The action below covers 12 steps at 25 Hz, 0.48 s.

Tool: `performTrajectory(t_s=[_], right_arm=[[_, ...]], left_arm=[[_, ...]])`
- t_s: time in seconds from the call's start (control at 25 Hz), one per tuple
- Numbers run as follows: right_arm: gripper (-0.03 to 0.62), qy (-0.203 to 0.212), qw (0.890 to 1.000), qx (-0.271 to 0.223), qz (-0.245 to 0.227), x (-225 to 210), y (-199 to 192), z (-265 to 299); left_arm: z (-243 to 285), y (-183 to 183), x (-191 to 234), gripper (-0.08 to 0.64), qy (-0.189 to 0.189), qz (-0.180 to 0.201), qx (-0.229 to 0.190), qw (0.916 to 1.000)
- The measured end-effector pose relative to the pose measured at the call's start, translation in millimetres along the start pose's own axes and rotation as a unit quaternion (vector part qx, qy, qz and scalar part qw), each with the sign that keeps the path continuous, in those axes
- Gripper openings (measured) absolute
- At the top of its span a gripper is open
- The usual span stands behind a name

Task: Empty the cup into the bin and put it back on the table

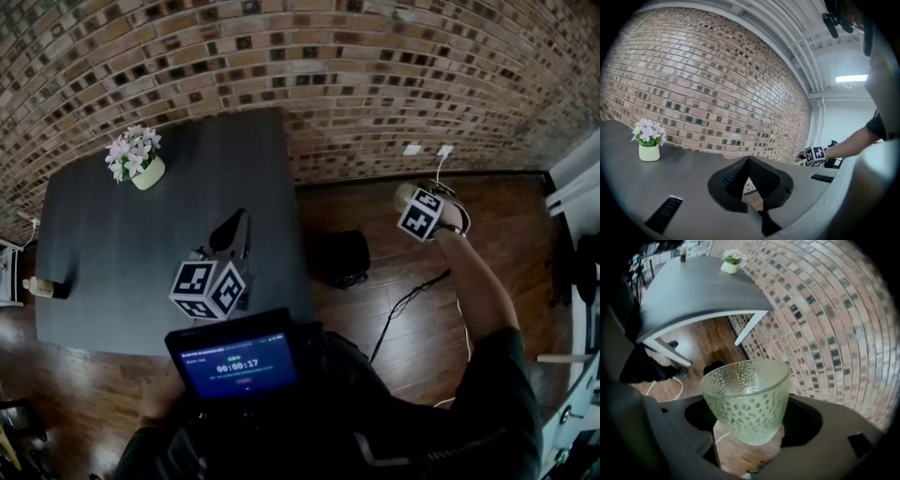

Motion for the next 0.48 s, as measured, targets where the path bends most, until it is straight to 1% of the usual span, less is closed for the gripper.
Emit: performTrajectory(t_s=[0.08, 0.16, 0.24, 0.32, 0.4, 0.48], right_arm=[[0.391, 0.019, 0.996, -0.047, 0.075, 7, 4, 1], [0.391, 0.045, 0.984, -0.098, 0.141, 15, 10, 4], [0.391, 0.048, 0.972, -0.133, 0.185, 16, 14, -2], [0.391, 0.046, 0.962, -0.153, 0.221, 17, 12, -10], [0.391, 0.053, 0.948, -0.173, 0.263, 19, 11, -17], [0.391, 0.06, 0.928, -0.205, 0.304, 21, 17, -29]], left_arm=[[-3, 3, 2, -0.008, -0.002, 0.003, 0.0, 1.0], [-7, 6, 4, -0.008, -0.003, 0.005, 0.001, 1.0], [-10, 8, 6, -0.008, -0.004, 0.007, 0.001, 1.0], [-14, 11, 6, -0.008, -0.007, 0.008, 0.002, 0.9999], [-18, 14, 6, -0.008, -0.011, 0.01, 0.004, 0.9999], [-22, 15, 6, -0.008, -0.015, 0.011, 0.005, 0.9998]])
Point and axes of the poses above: the fingertips, and each gripper's own axes: z forward along the fingers, x to its left, y out of its top, the point moved 2 cm from there along -z, backward along the fingers, and after that the axes turned 3 degrees about -x, right-handed, at the moved point
